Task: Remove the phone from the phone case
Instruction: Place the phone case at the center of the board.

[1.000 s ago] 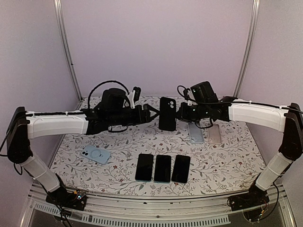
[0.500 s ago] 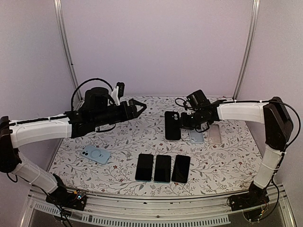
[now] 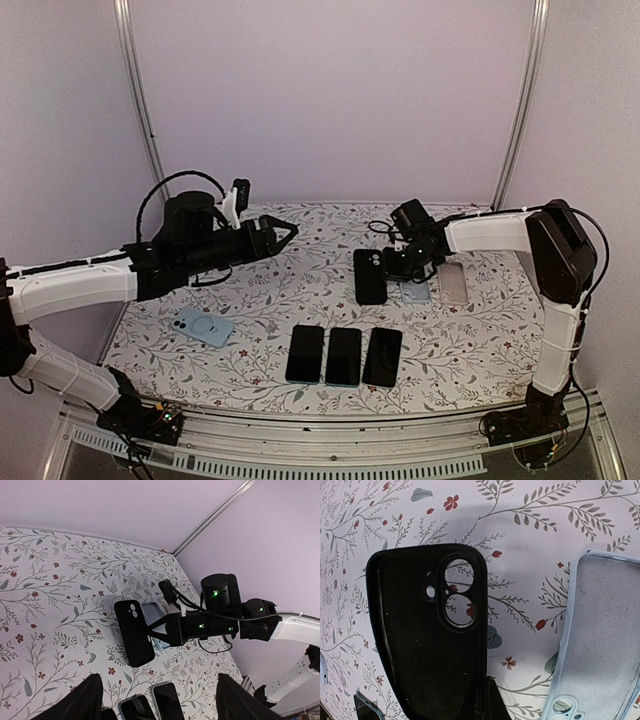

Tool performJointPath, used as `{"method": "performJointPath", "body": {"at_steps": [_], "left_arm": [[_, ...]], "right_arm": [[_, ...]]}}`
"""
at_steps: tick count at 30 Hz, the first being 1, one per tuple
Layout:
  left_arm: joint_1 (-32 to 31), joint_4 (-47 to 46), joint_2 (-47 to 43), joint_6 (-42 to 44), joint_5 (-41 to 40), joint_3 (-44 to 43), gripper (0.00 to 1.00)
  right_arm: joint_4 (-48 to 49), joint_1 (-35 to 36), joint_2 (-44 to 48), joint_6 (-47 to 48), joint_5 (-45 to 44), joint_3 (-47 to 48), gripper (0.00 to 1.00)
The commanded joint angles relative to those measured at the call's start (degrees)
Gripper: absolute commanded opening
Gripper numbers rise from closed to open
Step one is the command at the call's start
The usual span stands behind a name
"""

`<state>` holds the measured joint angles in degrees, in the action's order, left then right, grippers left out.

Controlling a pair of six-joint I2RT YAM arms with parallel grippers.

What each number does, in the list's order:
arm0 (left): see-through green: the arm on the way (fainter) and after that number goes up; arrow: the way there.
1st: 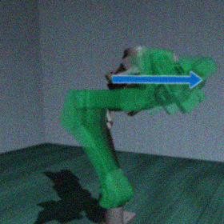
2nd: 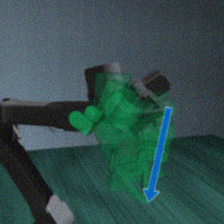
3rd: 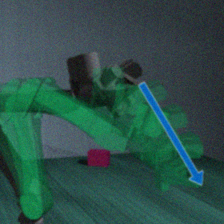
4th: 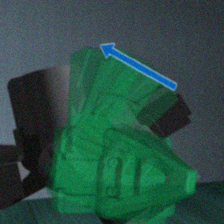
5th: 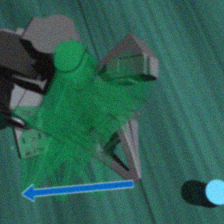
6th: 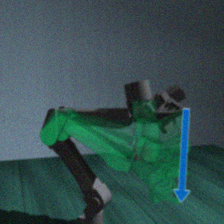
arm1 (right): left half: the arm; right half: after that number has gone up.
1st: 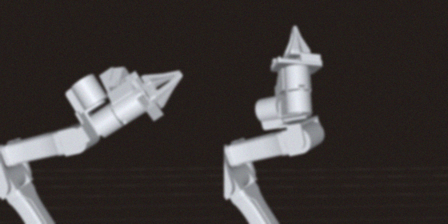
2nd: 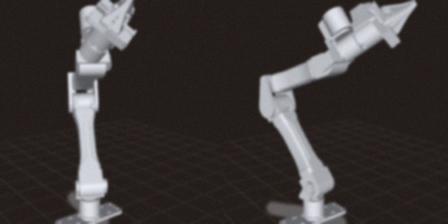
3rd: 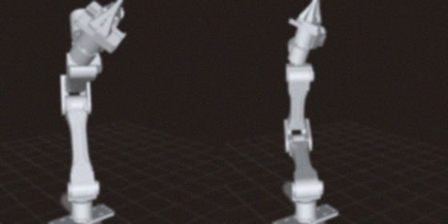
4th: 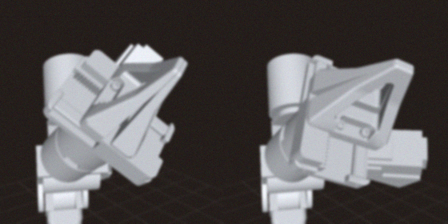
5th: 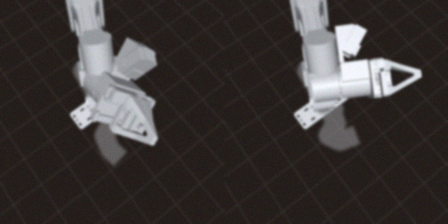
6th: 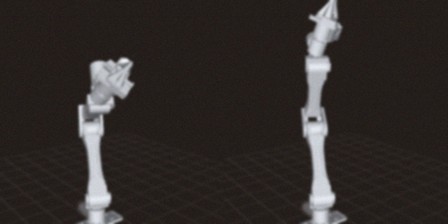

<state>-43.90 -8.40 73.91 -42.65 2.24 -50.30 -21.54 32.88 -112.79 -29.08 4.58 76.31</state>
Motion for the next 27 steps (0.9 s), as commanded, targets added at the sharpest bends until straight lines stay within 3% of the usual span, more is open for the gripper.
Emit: {"method": "performJointPath", "body": {"at_steps": [1, 16, 21, 27], "left_arm": [[0.82, 0.06, -1.72, 0.29, -0.49, 1.46, 0.79], [1.0, 0.13, -2.36, 0.39, -0.17, 2.53, 0.78], [1.25, 0.19, -2.22, 0.46, -0.16, 2.72, 0.79], [1.36, 0.16, -2.06, 0.47, -0.04, 2.75, 0.79]], "right_arm": [[-2.01, -0.62, -1.96, 1.86, -1.28, 2.44, 0.0], [-4.44, -1.51, -4.57, 1.79, -2.58, 4.0, 0.07], [-4.72, -1.77, -4.54, 1.59, -2.91, 4.11, 0.16], [-4.91, -1.76, -3.76, 1.66, -3.01, 4.11, 0.2]]}}
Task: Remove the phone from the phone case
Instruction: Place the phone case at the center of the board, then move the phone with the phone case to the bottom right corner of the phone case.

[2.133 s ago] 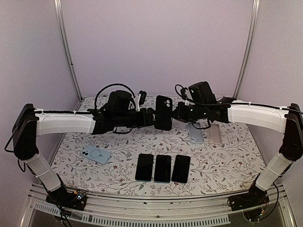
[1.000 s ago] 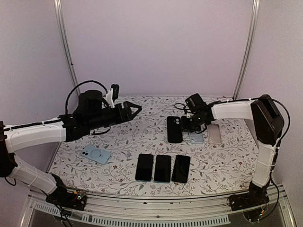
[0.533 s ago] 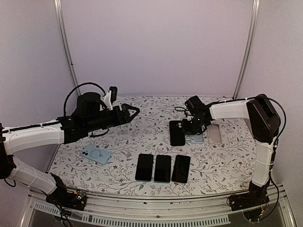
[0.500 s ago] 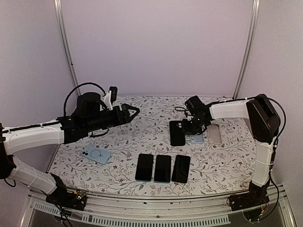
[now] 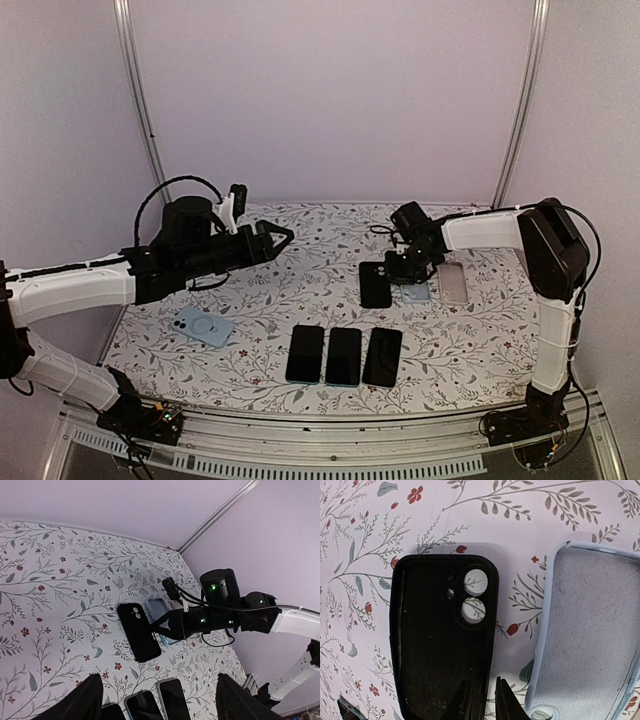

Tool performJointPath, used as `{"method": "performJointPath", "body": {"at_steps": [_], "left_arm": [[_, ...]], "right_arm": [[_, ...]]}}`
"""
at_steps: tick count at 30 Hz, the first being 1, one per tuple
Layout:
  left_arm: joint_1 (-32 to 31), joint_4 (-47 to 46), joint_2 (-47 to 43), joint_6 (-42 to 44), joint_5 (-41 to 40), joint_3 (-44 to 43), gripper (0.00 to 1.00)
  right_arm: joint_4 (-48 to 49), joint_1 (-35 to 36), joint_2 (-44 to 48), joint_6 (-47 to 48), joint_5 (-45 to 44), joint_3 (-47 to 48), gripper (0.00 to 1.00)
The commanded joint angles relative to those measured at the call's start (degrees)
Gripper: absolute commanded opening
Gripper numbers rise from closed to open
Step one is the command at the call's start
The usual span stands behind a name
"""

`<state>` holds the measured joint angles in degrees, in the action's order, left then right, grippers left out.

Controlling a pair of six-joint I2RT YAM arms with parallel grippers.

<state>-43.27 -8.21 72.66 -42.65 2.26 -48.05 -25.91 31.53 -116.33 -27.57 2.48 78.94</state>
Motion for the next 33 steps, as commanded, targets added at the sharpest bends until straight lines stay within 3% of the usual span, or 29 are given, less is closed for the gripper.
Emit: {"method": "performJointPath", "body": {"at_steps": [1, 9, 17, 20, 26, 33], "left_arm": [[0.79, -0.05, -0.85, 0.38, -0.11, 0.5, 0.79], [1.23, 1.71, -0.6, -1.88, -1.62, 0.68, 0.79], [1.25, 7.87, -0.02, -7.74, -8.23, 0.16, 0.8], [1.25, 13.85, -0.5, -10.13, -11.36, -0.18, 0.8], [1.25, 27.22, -4.15, -16.91, -19.21, 0.39, 0.84], [1.99, 40.97, -11.17, -29.15, -25.36, 4.21, 0.99]], "right_arm": [[-0.57, -0.4, -0.1, 0.12, -0.78, 1.48, 0.21], [-0.04, -0.42, 4.72, 0.83, -0.53, 0.78, 0.32], [5.35, -0.41, 14.52, 3.03, 0.47, -3.59, 0.59], [6.06, -0.4, 17.41, 4.31, 0.55, -4.58, 0.75], [8.53, -0.41, 21.68, 6.74, 2.19, -6.66, 0.94], [14.74, -0.4, 26.02, 8.35, 7.25, -9.41, 0.99]]}}
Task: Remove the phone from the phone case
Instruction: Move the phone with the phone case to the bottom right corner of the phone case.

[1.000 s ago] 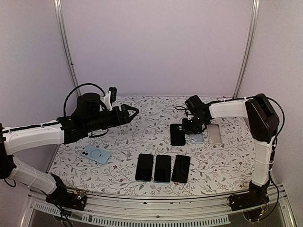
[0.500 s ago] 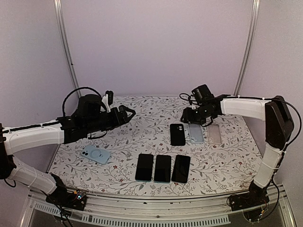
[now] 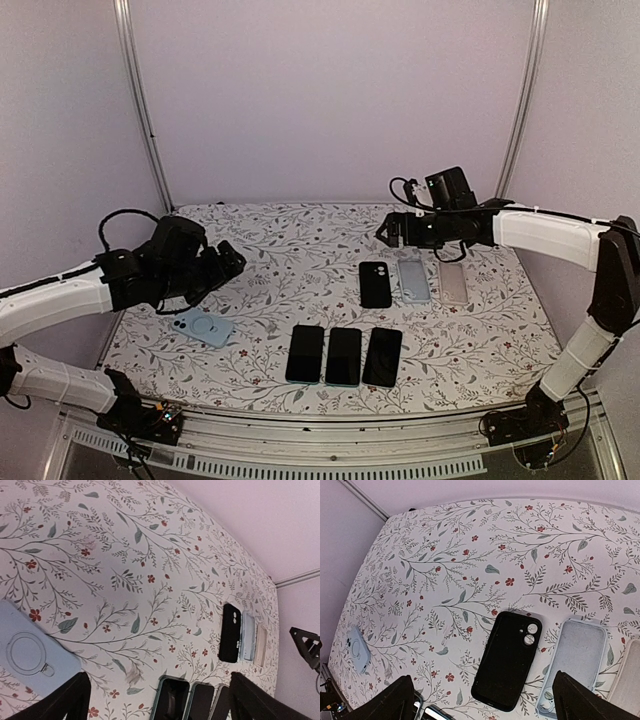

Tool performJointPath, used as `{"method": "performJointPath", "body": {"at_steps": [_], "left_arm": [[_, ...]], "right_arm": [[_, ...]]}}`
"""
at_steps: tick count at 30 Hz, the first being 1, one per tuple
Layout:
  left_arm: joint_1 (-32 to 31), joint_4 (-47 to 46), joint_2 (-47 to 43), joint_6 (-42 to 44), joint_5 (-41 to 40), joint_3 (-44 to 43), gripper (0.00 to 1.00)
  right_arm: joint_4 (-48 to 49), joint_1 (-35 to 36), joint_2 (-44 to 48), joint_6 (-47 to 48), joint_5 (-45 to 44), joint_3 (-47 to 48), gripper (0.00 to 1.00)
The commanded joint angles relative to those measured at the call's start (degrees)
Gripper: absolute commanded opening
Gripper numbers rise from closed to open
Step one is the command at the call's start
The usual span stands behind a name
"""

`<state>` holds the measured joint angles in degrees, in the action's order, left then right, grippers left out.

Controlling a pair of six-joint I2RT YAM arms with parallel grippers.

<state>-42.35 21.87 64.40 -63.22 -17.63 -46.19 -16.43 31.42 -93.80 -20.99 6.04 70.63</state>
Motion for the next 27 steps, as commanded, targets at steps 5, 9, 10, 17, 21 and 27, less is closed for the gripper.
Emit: {"method": "performJointPath", "body": {"at_steps": [5, 9, 10, 17, 21, 27], "left_arm": [[2.72, 14.75, -5.18, -15.32, -6.8, 5.07, 0.99], [5.42, 16.35, -5.03, -18.3, -6.38, 6.94, 0.99], [6.31, 16.85, -4.74, -18.96, -6.04, 7.25, 0.99], [13.18, 17.11, -0.6, -19.19, -2.11, 8.09, 0.99], [16.59, 15.63, 3.21, -17.89, 0.73, 8.45, 0.99], [20.57, 10.24, 8.62, -15.58, 5.11, 9.79, 0.99]], "right_arm": [[7.11, -0.28, 4.15, 2.24, 6.42, -1.5, 0.99], [7.73, -0.28, 4.5, 2.41, 7.17, -2.32, 0.99], [7.88, -0.3, 4.71, 2.4, 7.2, -2.66, 0.99], [8.4, -0.25, 6.14, 2.61, 6.2, -4.94, 0.99], [8.48, -0.26, 6.67, 2.71, 5.75, -5.61, 0.99], [8.43, -0.26, 7.16, 2.8, 5.02, -6.65, 0.99]]}}
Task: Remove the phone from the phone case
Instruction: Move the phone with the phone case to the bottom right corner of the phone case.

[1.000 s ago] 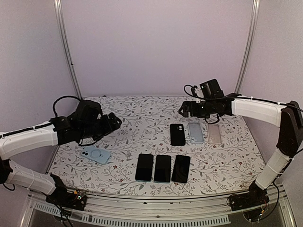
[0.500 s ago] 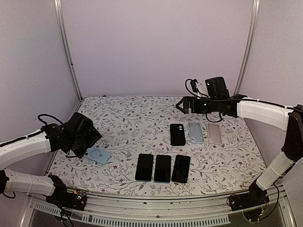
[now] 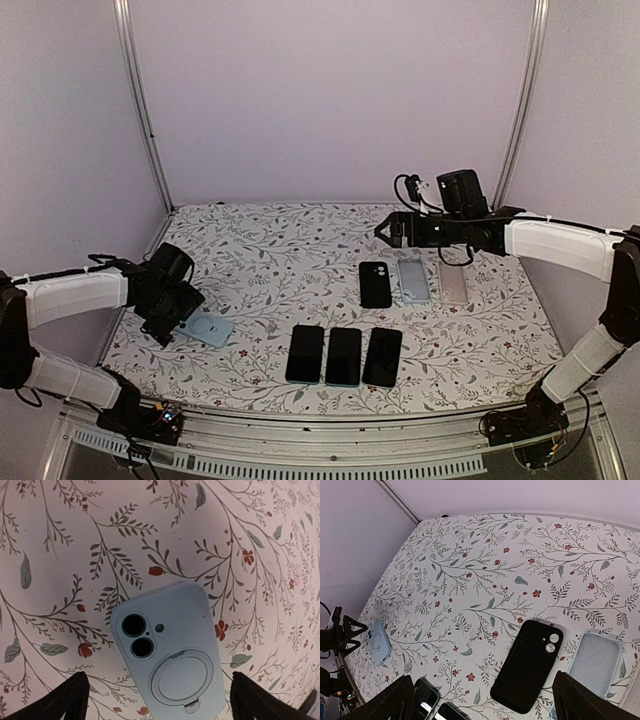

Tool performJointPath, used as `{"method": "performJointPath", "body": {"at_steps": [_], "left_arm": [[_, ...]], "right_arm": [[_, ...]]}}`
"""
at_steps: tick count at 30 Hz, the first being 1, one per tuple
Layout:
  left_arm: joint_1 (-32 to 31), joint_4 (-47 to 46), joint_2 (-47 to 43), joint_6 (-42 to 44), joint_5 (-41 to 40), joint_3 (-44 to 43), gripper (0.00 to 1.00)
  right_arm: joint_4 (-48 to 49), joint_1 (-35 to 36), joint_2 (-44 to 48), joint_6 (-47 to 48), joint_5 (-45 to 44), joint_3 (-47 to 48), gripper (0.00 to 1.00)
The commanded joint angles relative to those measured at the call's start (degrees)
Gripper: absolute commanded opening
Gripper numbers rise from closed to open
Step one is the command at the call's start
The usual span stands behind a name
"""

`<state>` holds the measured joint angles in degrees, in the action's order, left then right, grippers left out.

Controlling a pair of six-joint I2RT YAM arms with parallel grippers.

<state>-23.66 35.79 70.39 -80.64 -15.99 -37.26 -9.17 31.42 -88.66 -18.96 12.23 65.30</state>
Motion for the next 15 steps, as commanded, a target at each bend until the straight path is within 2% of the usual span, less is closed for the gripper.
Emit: {"method": "performJointPath", "body": {"at_steps": [1, 15], "left_arm": [[2.09, -4.19, 3.68, 2.43, 3.58, 0.45, 1.0], [3.0, -6.49, 17.03, 8.39, 1.79, -6.68, 1.0]], "right_arm": [[1.16, -0.26, 2.21, 0.77, -1.34, -1.66, 0.99], [0.14, -0.3, 5.44, 0.93, -3.68, -3.92, 0.99]]}}
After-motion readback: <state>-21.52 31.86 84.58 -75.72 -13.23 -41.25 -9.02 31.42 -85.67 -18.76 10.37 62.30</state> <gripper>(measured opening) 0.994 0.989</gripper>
